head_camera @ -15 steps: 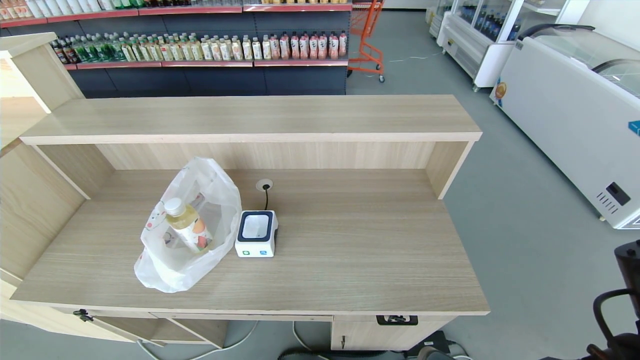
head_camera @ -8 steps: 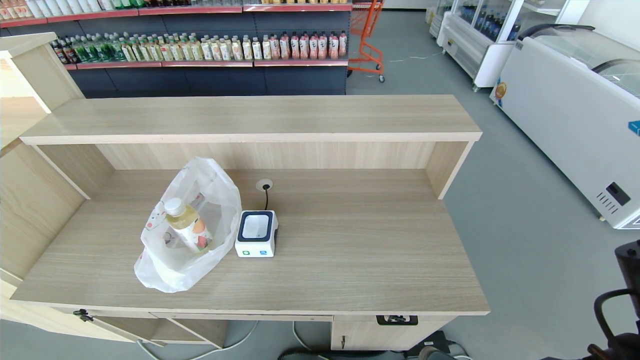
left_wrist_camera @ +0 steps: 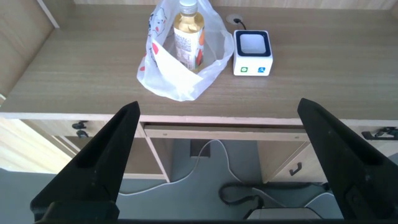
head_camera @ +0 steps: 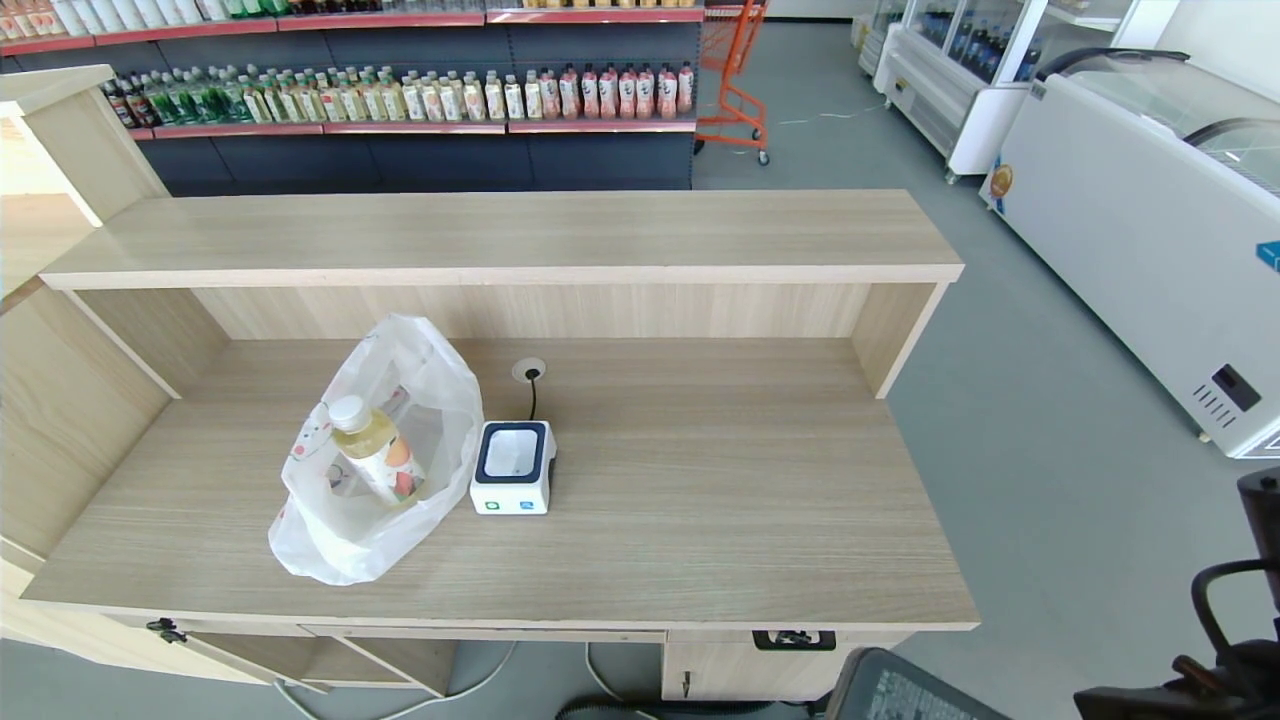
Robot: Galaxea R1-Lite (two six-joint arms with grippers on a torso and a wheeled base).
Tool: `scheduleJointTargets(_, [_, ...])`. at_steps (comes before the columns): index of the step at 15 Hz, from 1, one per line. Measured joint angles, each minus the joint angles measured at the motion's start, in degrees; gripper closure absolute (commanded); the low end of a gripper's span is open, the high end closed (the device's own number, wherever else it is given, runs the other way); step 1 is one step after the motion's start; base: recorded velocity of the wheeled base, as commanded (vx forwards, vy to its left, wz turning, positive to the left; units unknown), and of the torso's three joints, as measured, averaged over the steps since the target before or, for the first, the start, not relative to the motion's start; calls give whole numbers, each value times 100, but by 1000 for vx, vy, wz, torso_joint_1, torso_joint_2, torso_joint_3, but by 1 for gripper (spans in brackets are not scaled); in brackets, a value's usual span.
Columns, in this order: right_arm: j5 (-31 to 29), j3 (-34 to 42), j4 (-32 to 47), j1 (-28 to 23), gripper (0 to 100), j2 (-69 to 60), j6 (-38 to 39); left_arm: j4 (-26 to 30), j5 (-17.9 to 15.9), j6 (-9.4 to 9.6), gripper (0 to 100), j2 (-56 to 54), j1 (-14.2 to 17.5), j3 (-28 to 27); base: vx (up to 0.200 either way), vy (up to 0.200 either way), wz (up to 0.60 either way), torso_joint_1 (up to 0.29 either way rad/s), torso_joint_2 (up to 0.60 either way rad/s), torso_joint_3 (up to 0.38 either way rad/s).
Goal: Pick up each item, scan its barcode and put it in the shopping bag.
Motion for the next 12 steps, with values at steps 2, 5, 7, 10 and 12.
scheduleJointTargets(2, [-27,-132,-195,-441,100,77,1569,0,0,0,0,2,0,0,0,0,0,0,0,0])
scheduleJointTargets(5, [-126,-250,-346,-1538,100,193,4120,0,0,0,0,2,0,0,0,0,0,0,0,0])
scheduleJointTargets(7, [-127,-272,-367,-2000,100,223,5535,0,0,1,0,2,0,0,0,0,0,0,0,0])
scheduleJointTargets(10, [-132,-477,-414,-2250,100,308,8721,0,0,0,0,2,0,0,0,0,0,0,0,0])
scheduleJointTargets(12, [-283,-846,-441,-2306,100,433,10862,0,0,1,0,2,0,0,0,0,0,0,0,0])
